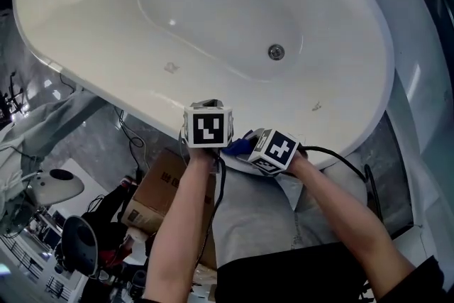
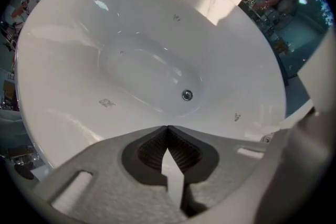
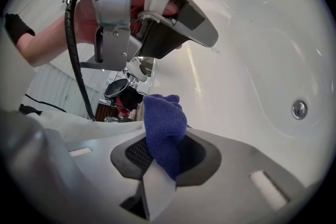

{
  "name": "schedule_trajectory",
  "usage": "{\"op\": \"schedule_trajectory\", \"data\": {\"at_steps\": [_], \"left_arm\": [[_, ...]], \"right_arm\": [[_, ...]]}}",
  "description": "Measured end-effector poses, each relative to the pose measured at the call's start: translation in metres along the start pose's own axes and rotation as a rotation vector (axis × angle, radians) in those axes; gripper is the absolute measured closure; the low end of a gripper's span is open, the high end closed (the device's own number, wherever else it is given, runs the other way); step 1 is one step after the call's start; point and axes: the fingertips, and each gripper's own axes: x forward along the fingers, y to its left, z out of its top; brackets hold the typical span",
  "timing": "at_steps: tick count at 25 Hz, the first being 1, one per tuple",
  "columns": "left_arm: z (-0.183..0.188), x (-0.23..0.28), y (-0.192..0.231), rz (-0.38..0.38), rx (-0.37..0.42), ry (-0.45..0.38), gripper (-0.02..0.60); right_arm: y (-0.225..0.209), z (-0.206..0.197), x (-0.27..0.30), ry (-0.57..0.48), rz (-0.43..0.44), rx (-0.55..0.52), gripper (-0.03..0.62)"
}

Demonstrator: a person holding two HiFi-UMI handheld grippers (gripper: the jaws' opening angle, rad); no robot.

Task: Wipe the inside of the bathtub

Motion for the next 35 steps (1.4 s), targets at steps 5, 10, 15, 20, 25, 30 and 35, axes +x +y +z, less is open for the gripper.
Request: {"op": "schedule_trajectory", "data": {"at_steps": [5, 10, 15, 20, 25, 30, 35], "left_arm": [[0.007, -0.005, -0.007, -0.019, 0.018, -0.038, 0.58], [0.013, -0.004, -0.011, -0.029, 0.048, -0.04, 0.58], [0.026, 0.001, -0.016, -0.039, 0.055, -0.041, 0.58], [0.036, 0.023, -0.022, -0.077, -0.06, -0.052, 0.58], [0.049, 0.054, -0.028, -0.123, -0.148, -0.094, 0.58], [0.061, 0.094, -0.041, -0.181, -0.197, -0.097, 0.58], [0.059, 0.134, -0.056, -0.218, -0.239, -0.084, 0.58]], "right_arm": [[0.007, 0.001, -0.002, -0.023, 0.021, 0.008, 0.507], [-0.004, 0.01, -0.01, -0.054, 0.009, 0.013, 0.507], [-0.043, 0.028, -0.041, -0.154, -0.053, 0.074, 0.507], [-0.103, 0.042, -0.073, -0.193, -0.142, 0.079, 0.507], [-0.168, 0.053, -0.086, -0.187, -0.221, 0.1, 0.507], [-0.221, 0.047, -0.088, -0.034, -0.293, 0.002, 0.507], [-0.257, 0.029, -0.072, 0.141, -0.325, -0.121, 0.502]]}}
